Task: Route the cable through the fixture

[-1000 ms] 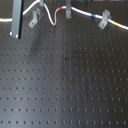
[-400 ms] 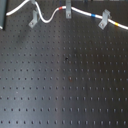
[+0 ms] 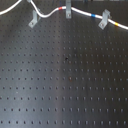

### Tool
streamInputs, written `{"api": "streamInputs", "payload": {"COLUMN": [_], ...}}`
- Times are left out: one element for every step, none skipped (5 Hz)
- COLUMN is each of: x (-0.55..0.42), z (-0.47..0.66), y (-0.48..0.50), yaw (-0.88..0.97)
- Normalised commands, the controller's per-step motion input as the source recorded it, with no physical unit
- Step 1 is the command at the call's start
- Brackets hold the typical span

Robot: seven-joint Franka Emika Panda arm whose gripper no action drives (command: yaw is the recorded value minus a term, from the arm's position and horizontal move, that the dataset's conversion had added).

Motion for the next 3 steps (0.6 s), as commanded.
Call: {"api": "streamInputs", "payload": {"x": [-0.234, -0.209, -0.178], "z": [0.4, 0.4, 0.62], "y": [-0.137, 0.025, 0.109], "yaw": [-0.2, -0.11, -0.08]}}
